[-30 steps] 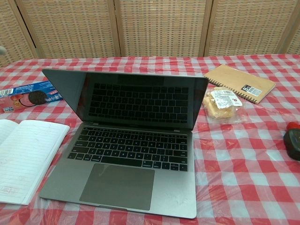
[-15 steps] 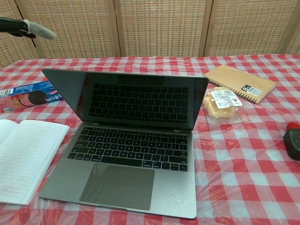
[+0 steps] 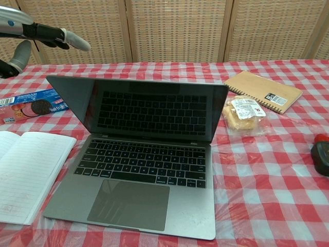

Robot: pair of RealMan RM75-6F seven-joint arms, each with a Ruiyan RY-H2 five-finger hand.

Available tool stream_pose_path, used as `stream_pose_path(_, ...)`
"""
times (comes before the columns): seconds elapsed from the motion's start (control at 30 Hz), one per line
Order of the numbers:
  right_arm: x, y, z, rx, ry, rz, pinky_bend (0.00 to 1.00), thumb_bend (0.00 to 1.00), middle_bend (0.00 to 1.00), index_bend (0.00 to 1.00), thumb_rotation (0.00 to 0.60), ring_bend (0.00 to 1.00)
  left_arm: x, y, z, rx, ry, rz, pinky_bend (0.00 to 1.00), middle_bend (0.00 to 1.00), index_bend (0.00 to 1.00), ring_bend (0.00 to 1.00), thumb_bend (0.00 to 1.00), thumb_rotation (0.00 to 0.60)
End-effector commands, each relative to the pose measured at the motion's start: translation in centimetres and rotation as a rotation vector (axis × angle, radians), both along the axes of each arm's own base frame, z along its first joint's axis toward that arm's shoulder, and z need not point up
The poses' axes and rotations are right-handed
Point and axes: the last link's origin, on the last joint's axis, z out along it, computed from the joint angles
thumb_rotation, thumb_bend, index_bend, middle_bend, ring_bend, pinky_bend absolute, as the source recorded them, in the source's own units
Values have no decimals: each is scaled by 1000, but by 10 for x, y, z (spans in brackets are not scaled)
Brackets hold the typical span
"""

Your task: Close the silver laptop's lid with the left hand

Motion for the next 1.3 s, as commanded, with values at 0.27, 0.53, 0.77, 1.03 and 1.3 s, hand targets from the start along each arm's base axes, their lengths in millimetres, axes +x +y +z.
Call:
stream_pose_path(0.27,0,0,1,-2,-4,-2,0,676,0,65,600,0,10,-3,-9,-77,16,1,0,0,0,0,1000,600)
stream_pose_path(0.53,0,0,1,-1,-5,0,0,676,0,66,600,0,11,-9,-13,-104,31,-6,0,0,0,0,1000,600)
stream_pose_path(0.77,0,1,0,3,-6,-1,0,676,0,71,600,0,9,-12,-18,-129,35,-1,0,0,0,0,1000,600)
stream_pose_path(1.03,0,1,-1,8,-2,-3,0,676,0,75,600,0,7,-12,-21,-123,33,-2,66,0,6,0,1000,600)
stream_pose_path(1.3,1,1,-2,13,2,-2,0,676,0,76,600,0,3,-12,-22,-109,42,5,154,0,117,19,1000,600)
